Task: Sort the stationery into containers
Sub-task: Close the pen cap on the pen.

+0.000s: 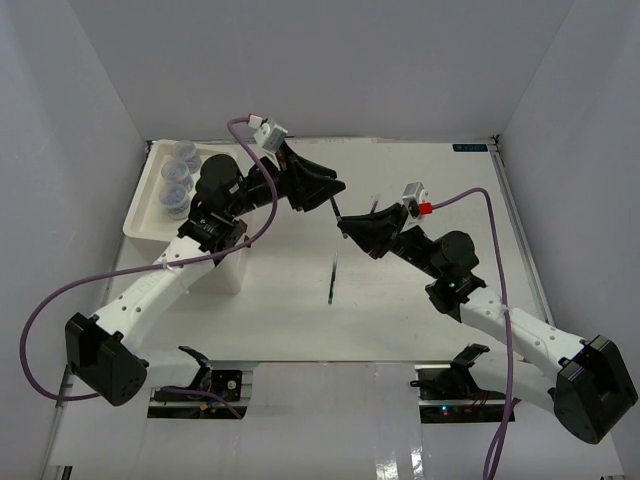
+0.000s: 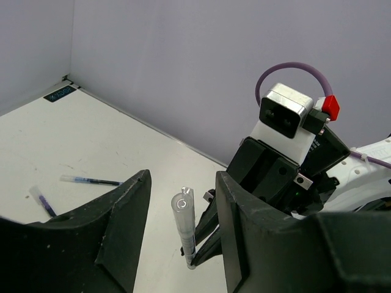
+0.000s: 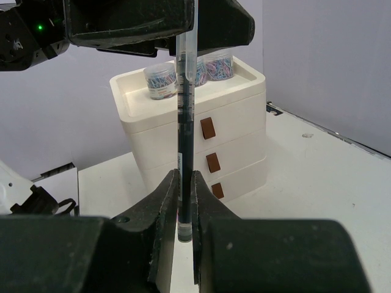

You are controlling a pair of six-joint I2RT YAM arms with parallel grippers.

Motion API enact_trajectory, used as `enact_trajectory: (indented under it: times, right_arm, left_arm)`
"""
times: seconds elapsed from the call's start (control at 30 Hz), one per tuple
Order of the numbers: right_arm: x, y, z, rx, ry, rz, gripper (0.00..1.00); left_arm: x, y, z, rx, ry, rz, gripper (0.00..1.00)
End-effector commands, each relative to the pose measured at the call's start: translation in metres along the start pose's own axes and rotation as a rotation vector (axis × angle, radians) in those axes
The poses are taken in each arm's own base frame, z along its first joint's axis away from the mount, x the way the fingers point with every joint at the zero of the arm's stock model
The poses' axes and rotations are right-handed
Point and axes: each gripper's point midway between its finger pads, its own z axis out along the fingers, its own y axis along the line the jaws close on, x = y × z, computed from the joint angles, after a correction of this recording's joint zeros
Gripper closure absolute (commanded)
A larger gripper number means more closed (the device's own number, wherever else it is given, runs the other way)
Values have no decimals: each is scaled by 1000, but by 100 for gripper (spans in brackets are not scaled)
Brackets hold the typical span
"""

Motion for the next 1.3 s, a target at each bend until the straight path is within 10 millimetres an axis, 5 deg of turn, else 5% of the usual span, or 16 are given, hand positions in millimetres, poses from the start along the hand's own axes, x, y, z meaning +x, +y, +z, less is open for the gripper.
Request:
enact_trajectory:
  times: [0.0, 0.33, 0.73, 1.27]
  right_arm:
    - [-11, 3, 0, -16, -36, -30, 92]
    - [-12, 3, -1, -15, -37, -32, 92]
    - [-22, 6, 3, -27, -63, -32, 92]
    - [-81, 9, 25, -36, -196, -82, 92]
  left_arm:
    - [-14, -7, -1, 18, -12, 26, 44]
    - [-6, -3, 0, 19, 7, 7, 59]
    - [5, -8, -2, 58, 7, -48, 91]
    - [49, 2, -4, 72, 68, -175, 100]
